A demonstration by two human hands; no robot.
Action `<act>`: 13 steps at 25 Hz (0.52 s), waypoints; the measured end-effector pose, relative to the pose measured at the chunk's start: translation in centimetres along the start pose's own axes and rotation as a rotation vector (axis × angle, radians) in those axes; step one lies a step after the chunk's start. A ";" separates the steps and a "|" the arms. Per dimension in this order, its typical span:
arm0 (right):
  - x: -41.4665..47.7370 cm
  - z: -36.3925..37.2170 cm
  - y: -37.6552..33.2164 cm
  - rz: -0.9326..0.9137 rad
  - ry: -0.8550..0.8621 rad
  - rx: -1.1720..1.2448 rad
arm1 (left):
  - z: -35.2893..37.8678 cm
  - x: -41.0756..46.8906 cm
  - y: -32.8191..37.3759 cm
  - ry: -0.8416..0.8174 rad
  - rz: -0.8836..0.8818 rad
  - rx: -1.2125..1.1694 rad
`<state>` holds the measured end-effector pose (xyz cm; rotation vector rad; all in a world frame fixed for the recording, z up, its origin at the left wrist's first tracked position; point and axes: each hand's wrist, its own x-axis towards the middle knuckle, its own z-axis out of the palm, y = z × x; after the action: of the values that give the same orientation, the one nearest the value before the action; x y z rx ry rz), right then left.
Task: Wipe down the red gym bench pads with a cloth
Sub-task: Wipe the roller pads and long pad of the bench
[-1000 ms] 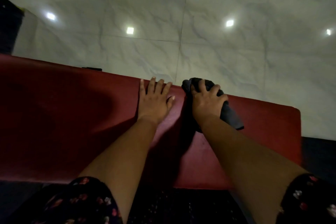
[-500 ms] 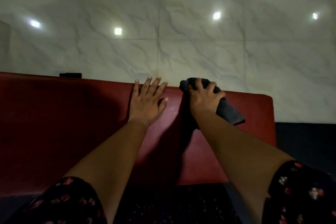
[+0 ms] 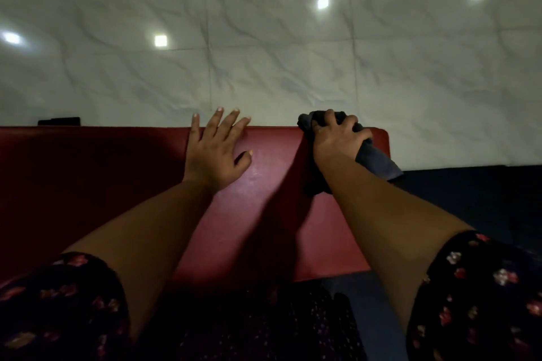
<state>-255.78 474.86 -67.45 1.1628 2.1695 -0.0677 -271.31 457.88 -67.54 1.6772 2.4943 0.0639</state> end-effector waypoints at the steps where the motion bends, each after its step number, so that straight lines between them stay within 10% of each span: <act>1: 0.4 0.3 1.1 0.017 -0.022 0.003 | 0.3 1.2 2.0 -0.025 0.010 -0.036; 13: 3.3 3.8 12.1 0.177 -0.346 0.487 | 3.6 7.0 11.5 -0.652 0.067 -0.045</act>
<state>-245.86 483.21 -69.18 1.4777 1.7808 -0.6998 -262.90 468.56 -70.44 1.4560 1.9336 -0.3577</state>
